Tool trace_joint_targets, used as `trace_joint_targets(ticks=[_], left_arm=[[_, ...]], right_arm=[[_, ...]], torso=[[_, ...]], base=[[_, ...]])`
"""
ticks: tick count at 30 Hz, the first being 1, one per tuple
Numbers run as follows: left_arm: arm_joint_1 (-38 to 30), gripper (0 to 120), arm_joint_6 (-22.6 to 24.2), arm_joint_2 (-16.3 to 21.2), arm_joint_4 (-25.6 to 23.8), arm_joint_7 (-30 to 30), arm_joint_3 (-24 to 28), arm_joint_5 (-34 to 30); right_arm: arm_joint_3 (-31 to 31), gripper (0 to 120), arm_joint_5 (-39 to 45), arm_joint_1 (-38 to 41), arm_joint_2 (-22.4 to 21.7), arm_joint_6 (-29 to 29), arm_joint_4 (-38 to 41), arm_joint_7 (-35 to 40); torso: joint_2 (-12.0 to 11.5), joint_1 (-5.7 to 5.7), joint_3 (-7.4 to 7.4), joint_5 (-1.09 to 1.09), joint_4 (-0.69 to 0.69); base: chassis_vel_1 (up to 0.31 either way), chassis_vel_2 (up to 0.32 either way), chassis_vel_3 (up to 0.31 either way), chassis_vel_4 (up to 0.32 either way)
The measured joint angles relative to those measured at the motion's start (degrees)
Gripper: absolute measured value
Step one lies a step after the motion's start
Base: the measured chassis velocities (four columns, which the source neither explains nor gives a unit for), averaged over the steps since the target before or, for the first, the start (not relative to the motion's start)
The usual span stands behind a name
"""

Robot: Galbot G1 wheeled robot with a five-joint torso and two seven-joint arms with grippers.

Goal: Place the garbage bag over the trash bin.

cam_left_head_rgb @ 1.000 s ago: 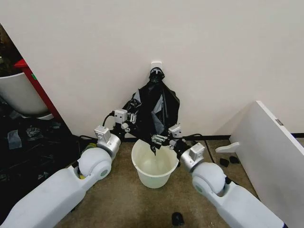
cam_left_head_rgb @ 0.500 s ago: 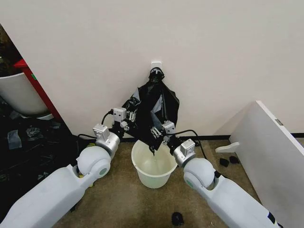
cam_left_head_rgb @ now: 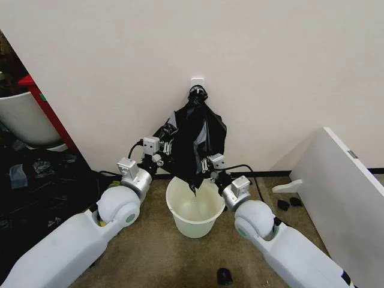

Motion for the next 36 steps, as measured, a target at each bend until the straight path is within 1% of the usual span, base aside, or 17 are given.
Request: trace_joint_targets(ticks=[2, 4, 7, 8, 9, 12, 13, 16, 18, 21, 25, 30, 32, 34, 36], left_arm=[[1.5, 0, 0.0, 0.1, -1.4, -0.2, -0.9, -0.6], [2.1, 0, 0.0, 0.2, -2.1, -0.2, -1.3, -0.8], [5.0, 0, 0.1, 0.6, -4.4, -0.3, -2.6, -1.3], [6.1, 0, 0.2, 0.6, -5.3, -0.5, -3.0, -1.3], [6.1, 0, 0.2, 0.6, -5.3, -0.5, -3.0, -1.3], [10.0, 0, 0.5, 0.3, -7.1, -0.7, -4.1, -1.3], [10.0, 0, 0.5, 0.3, -7.1, -0.7, -4.1, -1.3], [13.3, 0, 0.6, 0.1, -8.1, -0.8, -4.6, -1.1], [14.0, 0, 0.6, 0.1, -8.4, -0.9, -4.7, -1.1], [17.1, 0, 0.8, -0.2, -9.3, -1.0, -5.0, -0.7], [19.5, 0, 0.8, -0.9, -9.4, -1.0, -5.3, 0.1], [20.8, 0, 0.8, -1.8, -9.2, -1.1, -5.2, 0.4], [21.0, 0, 0.2, -2.7, -7.6, -0.7, -4.6, 1.3], [21.0, 0, 0.0, -3.0, -7.1, -0.6, -4.4, 1.6], [20.1, 0, -1.2, -5.4, -3.6, -0.5, -2.8, 2.9]], right_arm=[[2.9, 0, 2.9, -3.4, -0.9, 0.2, 3.6, -0.1], [3.7, 0, 3.6, -4.3, -1.3, 0.1, 4.7, 0.0], [5.9, 0, 5.2, -8.1, -2.8, 0.0, 8.3, 0.3], [6.7, 0, 5.4, -9.9, -3.0, 0.0, 9.2, 0.4], [6.7, 0, 5.4, -9.9, -3.0, 0.0, 9.2, 0.4], [9.2, 0, 4.7, -15.7, -3.0, 1.0, 11.1, 0.1], [9.2, 0, 4.7, -15.7, -3.0, 1.0, 11.1, 0.1], [11.5, 0, 4.1, -20.7, -2.8, 1.9, 12.5, -0.3], [12.1, 0, 4.0, -21.9, -2.8, 2.2, 13.0, -0.4], [13.7, 0, 3.7, -25.5, -3.0, 3.0, 14.7, -0.7], [14.2, 0, 2.7, -27.4, -3.2, 3.9, 15.0, -1.0], [14.9, 0, 2.3, -28.9, -3.3, 4.7, 15.2, -1.1], [14.9, 0, 1.8, -29.4, -2.9, 5.5, 14.7, -1.4], [14.9, 0, 1.5, -29.5, -2.7, 5.7, 14.4, -1.4], [14.6, 0, -0.7, -29.6, -1.5, 6.8, 12.6, -1.5]], torso=[[0.0, 0.0, 0.0, -0.01, -0.01], [0.0, 0.0, 0.0, -0.01, -0.01], [0.0, -0.01, -0.01, 0.0, 0.01], [0.0, -0.01, 0.0, 0.01, 0.0], [0.0, -0.01, 0.0, 0.01, 0.0], [0.0, -0.01, -0.01, 0.01, -0.01], [0.0, -0.01, -0.01, 0.01, -0.01], [0.0, -0.01, -0.01, 0.0, 0.0], [0.0, -0.01, -0.01, 0.0, 0.0], [0.0, -0.01, -0.01, -0.01, 0.0], [0.0, -0.01, 0.0, 0.0, 0.01], [0.0, -0.01, -0.01, 0.0, 0.0], [0.0, -0.01, -0.01, 0.0, 0.0], [0.0, -0.01, -0.01, 0.0, 0.0], [0.0, 0.0, 0.0, 0.01, 0.0]], base=[[0.0, 0.0, 0.0, 0.0], [0.0, 0.0, 0.0, 0.0], [0.0, 0.0, 0.0, 0.0], [0.0, 0.0, 0.0, 0.0], [0.0, 0.0, 0.0, 0.0], [0.0, 0.0, 0.0, 0.0], [0.0, 0.0, 0.0, 0.0], [0.0, 0.0, 0.0, 0.0], [0.0, 0.0, 0.0, 0.0], [0.0, 0.0, 0.0, 0.0], [0.0, 0.0, 0.0, 0.0], [0.0, 0.0, 0.0, 0.0], [0.0, 0.0, 0.0, 0.0], [0.0, 0.0, 0.0, 0.0], [0.0, 0.0, 0.0, 0.0]])
